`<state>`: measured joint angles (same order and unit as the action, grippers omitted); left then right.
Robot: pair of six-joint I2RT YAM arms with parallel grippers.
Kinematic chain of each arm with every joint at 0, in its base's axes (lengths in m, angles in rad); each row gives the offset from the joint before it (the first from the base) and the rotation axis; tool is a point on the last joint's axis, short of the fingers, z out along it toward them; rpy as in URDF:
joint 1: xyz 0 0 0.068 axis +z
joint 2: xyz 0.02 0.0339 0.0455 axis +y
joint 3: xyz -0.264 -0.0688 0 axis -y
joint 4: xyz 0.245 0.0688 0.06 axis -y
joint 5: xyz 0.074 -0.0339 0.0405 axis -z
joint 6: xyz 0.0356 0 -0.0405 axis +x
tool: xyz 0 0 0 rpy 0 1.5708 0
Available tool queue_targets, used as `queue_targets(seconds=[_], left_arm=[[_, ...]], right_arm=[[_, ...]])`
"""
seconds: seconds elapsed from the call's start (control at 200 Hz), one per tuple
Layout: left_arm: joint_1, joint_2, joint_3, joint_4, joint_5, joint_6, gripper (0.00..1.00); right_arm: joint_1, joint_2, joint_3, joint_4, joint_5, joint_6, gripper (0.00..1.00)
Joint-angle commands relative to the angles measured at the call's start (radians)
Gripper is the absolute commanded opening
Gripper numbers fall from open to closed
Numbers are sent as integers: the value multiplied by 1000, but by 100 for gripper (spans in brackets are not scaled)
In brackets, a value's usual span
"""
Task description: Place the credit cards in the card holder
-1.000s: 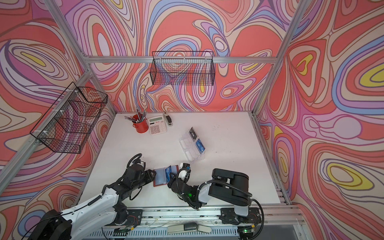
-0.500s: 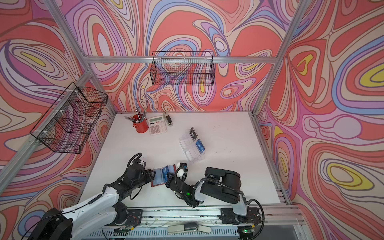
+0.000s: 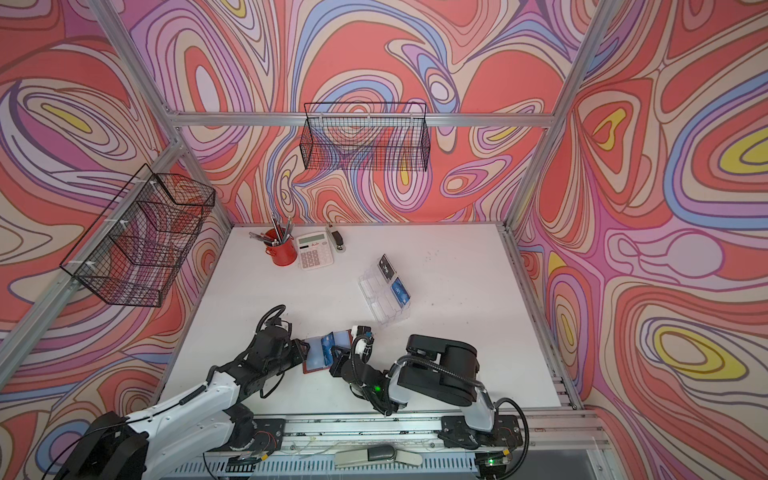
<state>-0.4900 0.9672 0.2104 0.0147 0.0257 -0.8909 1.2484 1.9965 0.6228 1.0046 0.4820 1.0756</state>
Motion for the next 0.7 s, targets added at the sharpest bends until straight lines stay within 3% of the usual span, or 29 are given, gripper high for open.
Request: queue_targets(seconds=[0.0,0.436,0.691], left_arm=[[3,17,17,-34,8,0,32],[3,9,19,-44,8,1,31],[2,13,20,-43,9,1,31]], right_arm=[[-1,43,11,14,-17,13,0],[-3,35,-11,-35,30,63,0],[4,102,38,-19,-20,99,0]])
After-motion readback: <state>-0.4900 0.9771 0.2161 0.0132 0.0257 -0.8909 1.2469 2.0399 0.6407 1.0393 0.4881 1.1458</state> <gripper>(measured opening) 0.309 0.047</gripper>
